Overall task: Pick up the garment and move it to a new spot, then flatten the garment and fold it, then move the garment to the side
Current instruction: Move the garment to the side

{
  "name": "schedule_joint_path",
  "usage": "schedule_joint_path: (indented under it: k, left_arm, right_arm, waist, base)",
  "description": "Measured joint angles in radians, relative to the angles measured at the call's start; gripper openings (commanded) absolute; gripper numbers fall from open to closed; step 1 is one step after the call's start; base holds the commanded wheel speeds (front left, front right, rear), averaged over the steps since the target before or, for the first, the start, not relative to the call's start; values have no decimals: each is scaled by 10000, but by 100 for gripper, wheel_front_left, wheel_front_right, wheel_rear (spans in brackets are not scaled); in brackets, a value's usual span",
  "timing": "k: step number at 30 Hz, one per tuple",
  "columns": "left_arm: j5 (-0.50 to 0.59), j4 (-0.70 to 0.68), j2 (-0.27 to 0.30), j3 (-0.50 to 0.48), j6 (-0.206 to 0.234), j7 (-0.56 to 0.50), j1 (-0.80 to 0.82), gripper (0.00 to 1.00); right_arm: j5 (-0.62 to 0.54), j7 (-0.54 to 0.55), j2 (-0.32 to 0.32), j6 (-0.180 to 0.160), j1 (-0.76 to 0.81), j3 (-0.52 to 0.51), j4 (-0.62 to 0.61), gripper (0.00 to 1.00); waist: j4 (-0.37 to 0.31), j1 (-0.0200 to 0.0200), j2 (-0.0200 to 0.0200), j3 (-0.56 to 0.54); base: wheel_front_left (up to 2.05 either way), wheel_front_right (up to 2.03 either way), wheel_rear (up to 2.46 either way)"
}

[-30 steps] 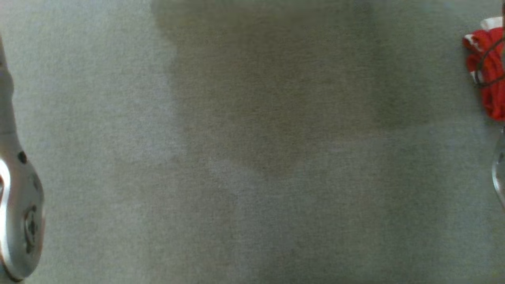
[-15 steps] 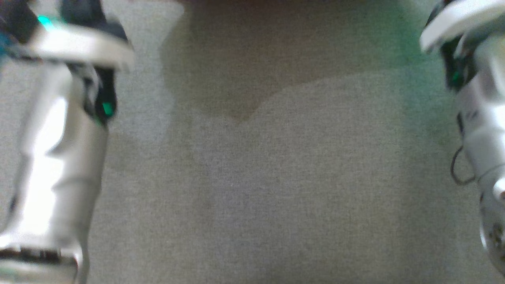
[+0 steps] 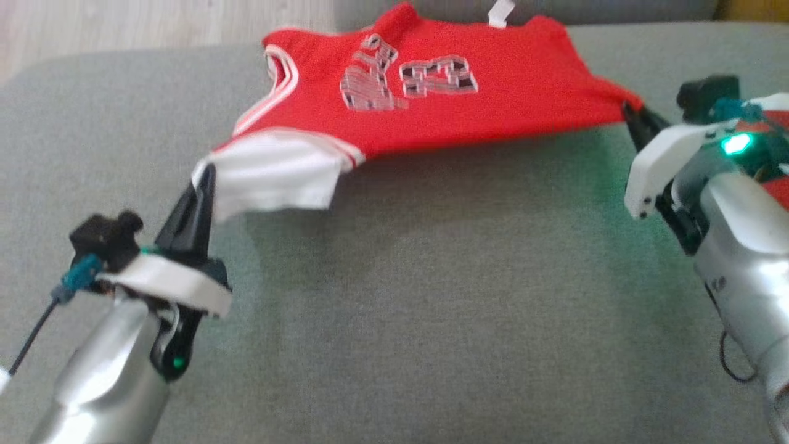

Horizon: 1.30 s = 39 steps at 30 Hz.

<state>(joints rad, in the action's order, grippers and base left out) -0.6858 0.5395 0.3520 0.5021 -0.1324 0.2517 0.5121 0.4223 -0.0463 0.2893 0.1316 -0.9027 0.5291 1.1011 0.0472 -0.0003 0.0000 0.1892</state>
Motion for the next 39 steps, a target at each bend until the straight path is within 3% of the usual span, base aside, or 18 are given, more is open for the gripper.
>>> schedule_joint_path:
  k: [7,17,22,28,39]
  left_arm:
    - [-443,-980,895,807,0,-558,-1025,0]
    - [-1413,-2729,1885,907,4,-1559,-2941,0]
    - [-1613,-3503,2161,907,182,-1818,-3458,0]
    - [-1609,-3898,2243,909,439,-1988,-3538,0]
    - [-1398,-3335,2243,1014,635,-2627,-2379,0]
  right_arm:
    - [1507,1147,989,0,897,1889,-1296,0]
    - [3814,2646,2385,0,2087,3893,-3312,0]
    - [4646,3028,2872,0,2418,4234,-4096,0]
    - [4876,3010,2970,0,2586,4305,-4355,0]
    - [4930,2778,2901,0,1964,4096,-4109,0]
  waist:
    - [-120,1,0,-881]
    - [-360,1,0,-2037]
    - [-427,1,0,-2212]
    - [-418,3,0,-2085]
    - [-339,4,0,-1266]
  base:
    - [0,0,0]
    - [0,0,0]
    - [0,0,0]
    - [0,0,0]
    - [0,0,0]
